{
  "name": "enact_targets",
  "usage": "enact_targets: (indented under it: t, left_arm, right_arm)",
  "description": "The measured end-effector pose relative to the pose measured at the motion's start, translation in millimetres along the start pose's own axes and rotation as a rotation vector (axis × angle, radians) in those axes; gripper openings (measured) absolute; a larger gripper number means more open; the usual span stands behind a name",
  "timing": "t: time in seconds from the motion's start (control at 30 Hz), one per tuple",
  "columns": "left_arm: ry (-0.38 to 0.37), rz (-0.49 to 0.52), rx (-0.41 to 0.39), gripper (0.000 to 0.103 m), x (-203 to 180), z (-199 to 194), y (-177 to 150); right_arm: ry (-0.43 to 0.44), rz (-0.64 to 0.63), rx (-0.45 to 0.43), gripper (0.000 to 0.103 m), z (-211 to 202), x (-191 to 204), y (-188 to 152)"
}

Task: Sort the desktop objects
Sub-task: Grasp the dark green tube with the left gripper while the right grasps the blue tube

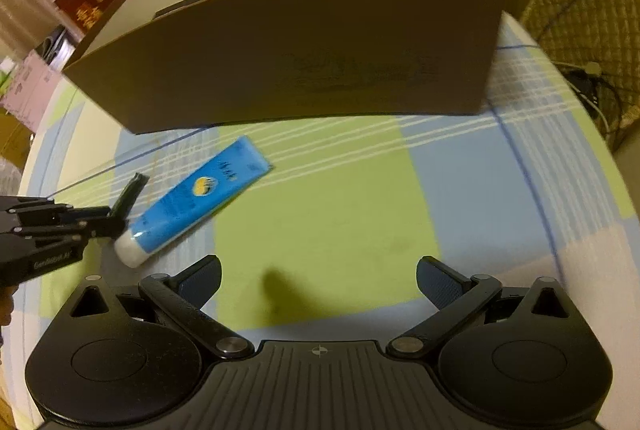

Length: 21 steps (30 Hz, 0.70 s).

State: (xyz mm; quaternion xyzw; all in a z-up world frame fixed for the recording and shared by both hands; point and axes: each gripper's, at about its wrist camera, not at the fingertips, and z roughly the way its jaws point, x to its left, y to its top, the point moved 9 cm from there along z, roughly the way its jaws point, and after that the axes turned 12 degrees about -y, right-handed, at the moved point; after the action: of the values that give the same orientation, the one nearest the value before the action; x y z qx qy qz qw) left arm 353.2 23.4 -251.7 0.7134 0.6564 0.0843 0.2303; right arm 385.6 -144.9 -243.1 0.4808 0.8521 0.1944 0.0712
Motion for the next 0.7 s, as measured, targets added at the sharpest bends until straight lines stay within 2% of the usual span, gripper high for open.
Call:
enact_targets:
  t: [0.23,0.4,0.57,0.7]
  left_arm:
    - [0.074,-0.185,-0.024,0.013,38,-20,-23]
    - [0.114,-0.292,-0.016,0.013,59,-39,-46]
    - [0.124,-0.336,-0.026,0.013,64,-48,-59]
    - [0.121,-0.35,-0.033,0.013,66,-53,-66]
  right_arm:
    - [0.058,-0.061,0.019,0.101,9,49,-1]
    - [0.091,-0.026,0.015,0.1,19,87,10]
    - [-0.013,0.007,0.006,0.092,35,104,23]
    - [-0.115,-0.066,-0.016,0.087,43,111,25]
